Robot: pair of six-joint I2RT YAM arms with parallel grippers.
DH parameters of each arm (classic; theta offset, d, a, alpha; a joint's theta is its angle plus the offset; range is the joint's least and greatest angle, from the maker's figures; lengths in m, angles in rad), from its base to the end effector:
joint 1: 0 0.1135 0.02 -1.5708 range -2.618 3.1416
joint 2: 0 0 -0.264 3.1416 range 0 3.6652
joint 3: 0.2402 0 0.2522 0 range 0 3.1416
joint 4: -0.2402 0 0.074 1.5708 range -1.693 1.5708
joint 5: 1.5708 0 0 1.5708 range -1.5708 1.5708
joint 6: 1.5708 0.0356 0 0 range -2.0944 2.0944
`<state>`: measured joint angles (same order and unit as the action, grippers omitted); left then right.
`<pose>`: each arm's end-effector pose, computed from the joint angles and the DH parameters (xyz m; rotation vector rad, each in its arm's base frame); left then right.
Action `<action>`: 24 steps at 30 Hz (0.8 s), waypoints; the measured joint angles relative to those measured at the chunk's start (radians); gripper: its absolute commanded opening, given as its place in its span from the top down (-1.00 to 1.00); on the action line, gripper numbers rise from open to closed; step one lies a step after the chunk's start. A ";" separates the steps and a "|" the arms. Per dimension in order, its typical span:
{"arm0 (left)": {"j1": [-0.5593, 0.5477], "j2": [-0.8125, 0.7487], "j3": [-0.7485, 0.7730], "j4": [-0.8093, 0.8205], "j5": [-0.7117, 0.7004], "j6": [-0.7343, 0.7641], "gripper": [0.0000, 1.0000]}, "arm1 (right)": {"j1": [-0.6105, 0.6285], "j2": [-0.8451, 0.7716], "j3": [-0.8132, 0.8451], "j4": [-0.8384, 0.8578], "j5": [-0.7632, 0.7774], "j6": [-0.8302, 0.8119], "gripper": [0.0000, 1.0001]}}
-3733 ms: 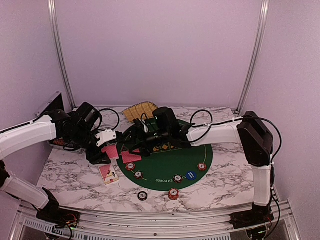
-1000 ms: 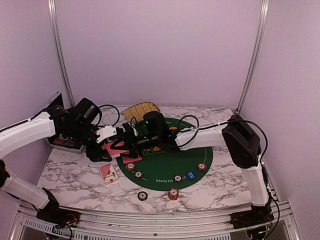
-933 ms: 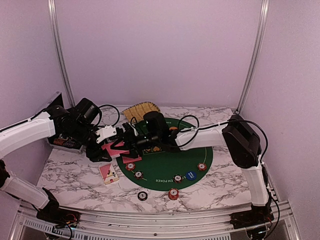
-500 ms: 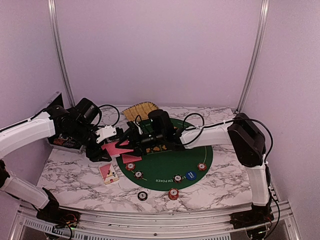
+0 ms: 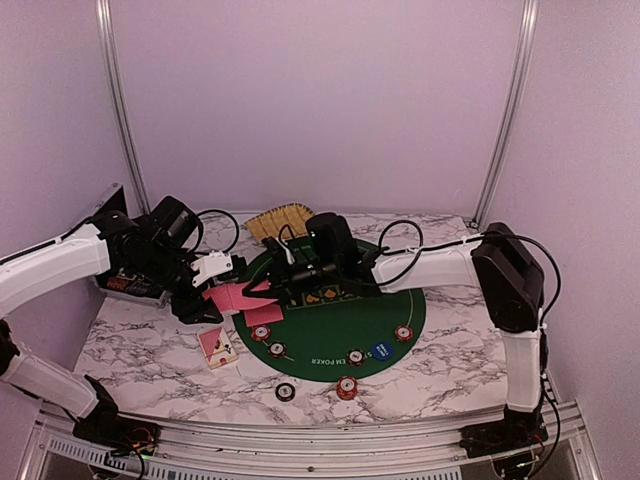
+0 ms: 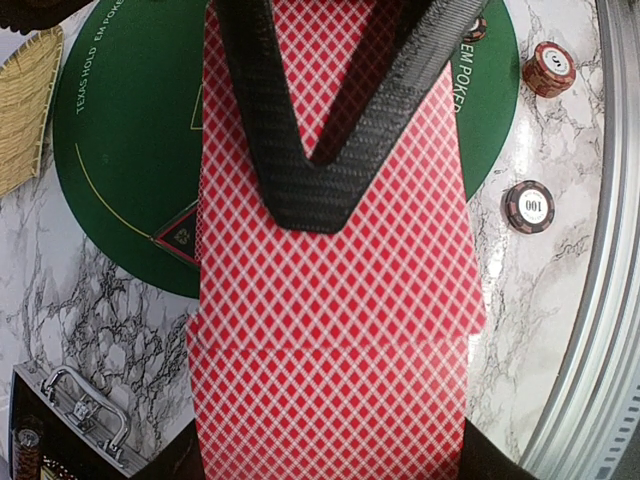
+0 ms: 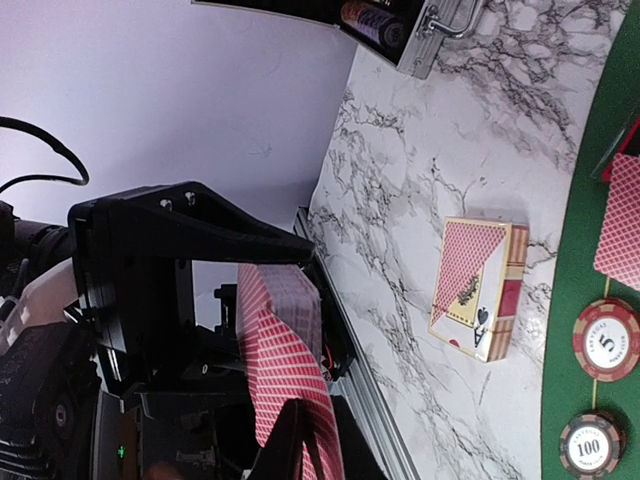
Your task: Distribute texas hold em gaming equipment
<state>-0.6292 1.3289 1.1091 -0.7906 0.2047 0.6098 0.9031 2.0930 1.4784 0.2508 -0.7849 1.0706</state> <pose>0.2114 -0.1628 0.2828 1.5546 2.0490 -0.2712 0.2769 0.3918 0.2148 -0.4717 2.3985 1.8882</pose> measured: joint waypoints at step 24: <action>0.000 -0.002 0.000 0.000 0.000 0.000 1.00 | -0.335 -0.016 0.096 -0.272 0.006 -0.214 0.95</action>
<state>-0.6292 1.3270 1.1091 -0.7902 0.2047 0.6094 0.5682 2.0766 1.5742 -0.0216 -0.7784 0.8570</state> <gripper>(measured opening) 0.669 0.022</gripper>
